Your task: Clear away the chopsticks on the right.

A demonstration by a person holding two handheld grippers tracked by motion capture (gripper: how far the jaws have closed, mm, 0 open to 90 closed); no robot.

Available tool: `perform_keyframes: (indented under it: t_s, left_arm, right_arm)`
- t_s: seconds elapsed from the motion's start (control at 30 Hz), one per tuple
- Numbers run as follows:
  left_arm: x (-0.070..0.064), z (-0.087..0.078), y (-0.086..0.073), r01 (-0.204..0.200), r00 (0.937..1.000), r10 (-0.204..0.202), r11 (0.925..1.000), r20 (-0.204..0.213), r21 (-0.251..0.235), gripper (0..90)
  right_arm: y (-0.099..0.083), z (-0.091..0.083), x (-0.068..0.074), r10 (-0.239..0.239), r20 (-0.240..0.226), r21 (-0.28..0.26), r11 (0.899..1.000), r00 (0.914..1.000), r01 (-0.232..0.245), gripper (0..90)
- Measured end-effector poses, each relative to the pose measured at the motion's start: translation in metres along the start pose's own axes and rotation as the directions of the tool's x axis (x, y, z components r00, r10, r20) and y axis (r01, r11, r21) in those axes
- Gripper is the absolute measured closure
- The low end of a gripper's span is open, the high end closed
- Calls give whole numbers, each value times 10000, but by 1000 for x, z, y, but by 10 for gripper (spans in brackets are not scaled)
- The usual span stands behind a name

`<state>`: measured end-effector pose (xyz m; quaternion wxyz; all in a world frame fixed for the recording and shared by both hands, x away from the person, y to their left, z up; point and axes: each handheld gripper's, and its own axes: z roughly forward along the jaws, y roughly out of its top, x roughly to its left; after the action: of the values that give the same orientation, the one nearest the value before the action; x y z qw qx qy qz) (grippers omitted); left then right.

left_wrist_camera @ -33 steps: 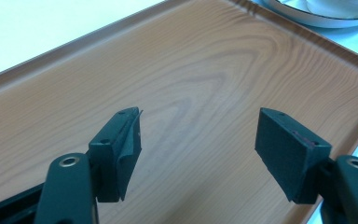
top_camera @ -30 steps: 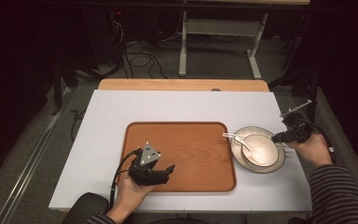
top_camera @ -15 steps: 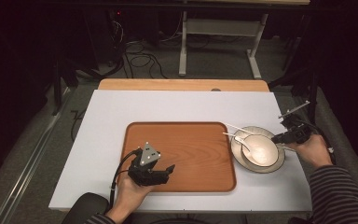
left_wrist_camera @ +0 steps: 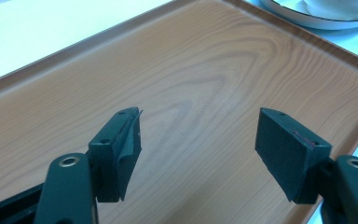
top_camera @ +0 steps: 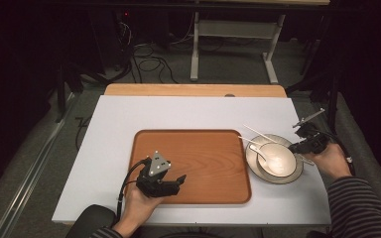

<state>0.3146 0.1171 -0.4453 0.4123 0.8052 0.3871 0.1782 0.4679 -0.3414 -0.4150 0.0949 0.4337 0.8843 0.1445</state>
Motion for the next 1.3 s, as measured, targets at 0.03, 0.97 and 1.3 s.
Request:
perform_keyframes:
  t_s: [0.03,0.97,1.3]
  left_arm:
    - [0,0,0,11,10000,-11,10000,-2,-15,317]
    - [0,0,0,31,10000,-31,10000,34,-11,318]
    - [0,0,1,5,9999,-5,10000,110,-4,319]
  right_arm:
    - [0,0,0,-48,14,-24,10000,10000,48,809]
    - [-2,-6,3,-578,677,-373,9975,9960,604,862]
    - [-8,-28,6,-534,780,-925,9939,9955,606,866]
